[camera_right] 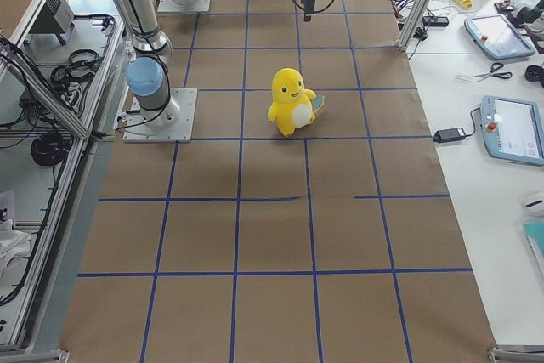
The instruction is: Pull drawer sideways
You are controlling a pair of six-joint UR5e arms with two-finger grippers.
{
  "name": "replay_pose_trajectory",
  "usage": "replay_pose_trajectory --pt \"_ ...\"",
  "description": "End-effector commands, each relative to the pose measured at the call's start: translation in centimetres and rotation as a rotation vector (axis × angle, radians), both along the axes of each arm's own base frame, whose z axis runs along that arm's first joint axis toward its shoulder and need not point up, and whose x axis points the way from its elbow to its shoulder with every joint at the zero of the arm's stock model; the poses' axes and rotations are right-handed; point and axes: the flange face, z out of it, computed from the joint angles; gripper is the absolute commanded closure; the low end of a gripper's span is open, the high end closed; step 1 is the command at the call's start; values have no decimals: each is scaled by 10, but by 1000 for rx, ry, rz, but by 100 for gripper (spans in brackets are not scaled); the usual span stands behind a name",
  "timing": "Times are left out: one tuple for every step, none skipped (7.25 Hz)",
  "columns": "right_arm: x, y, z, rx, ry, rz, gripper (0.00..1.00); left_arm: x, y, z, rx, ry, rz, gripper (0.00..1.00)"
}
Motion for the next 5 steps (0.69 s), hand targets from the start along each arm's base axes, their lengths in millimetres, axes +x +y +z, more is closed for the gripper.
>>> replay_pose_trajectory --pt "0 0 0 0 0 0 0 3 -16 -36 84 -69 -1 0" --pt "0 0 0 0 0 2 0 -2 -20 -65 146 -203 -23 0" --pt "0 0 0 0 0 0 0 -5 -27 -94 184 -281 -9 0" --pt "0 0 0 0 0 0 0 -1 -36 -118 219 -353 -9 0" --pt "0 0 0 0 0 2 0 -2 -42 -139 253 -410 -31 0"
